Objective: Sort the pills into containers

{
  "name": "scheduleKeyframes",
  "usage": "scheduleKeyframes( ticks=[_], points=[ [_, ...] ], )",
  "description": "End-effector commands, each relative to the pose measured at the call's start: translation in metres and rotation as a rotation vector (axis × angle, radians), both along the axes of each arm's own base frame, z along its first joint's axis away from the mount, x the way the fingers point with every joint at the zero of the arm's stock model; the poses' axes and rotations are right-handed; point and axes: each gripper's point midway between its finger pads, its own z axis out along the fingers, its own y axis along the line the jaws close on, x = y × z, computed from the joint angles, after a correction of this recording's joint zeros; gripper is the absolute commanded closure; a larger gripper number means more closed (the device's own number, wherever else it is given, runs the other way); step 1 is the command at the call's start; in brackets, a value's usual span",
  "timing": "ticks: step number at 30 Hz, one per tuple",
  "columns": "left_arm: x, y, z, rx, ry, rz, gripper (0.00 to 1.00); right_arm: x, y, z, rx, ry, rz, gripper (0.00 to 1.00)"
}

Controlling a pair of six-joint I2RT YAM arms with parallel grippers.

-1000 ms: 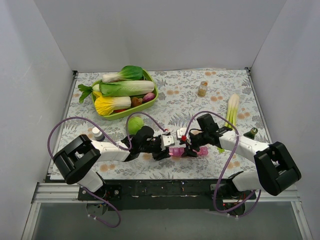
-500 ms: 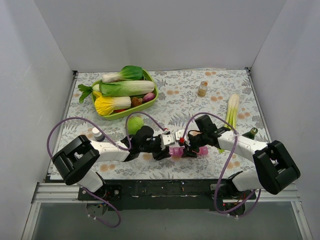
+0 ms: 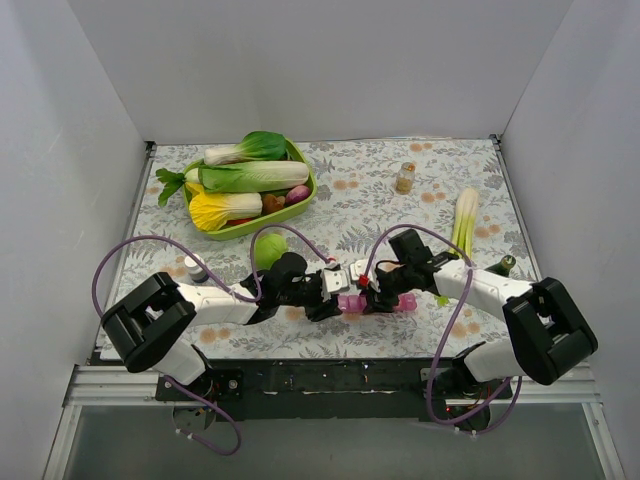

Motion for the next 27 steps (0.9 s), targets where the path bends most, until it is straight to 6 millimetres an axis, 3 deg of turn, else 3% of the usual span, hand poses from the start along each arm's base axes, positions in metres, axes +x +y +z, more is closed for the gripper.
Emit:
scheduleKeyframes(
  ticks=[1,8,14,21,27],
  points=[
    [0.010,0.001,0.007,0.011,-0.078,0.007,0.94,-0.011,0.007,0.013,0.034,0.090,0.039,0.77],
    [0.015,0.011,-0.001,0.061,-0.139,0.018,0.98,-0.020,0.005,0.012,0.040,0.252,0.040,0.77],
    [0.017,0.017,-0.007,0.092,-0.160,0.020,0.99,-0.014,0.008,0.010,0.034,0.300,0.021,0.72],
    [0.010,0.019,-0.019,0.133,-0.151,-0.005,1.00,0.016,0.010,0.020,0.019,0.289,-0.063,0.44],
    [0.007,0.020,-0.023,0.146,-0.134,-0.012,1.00,0.035,0.009,0.024,0.000,0.229,-0.109,0.41]
  ],
)
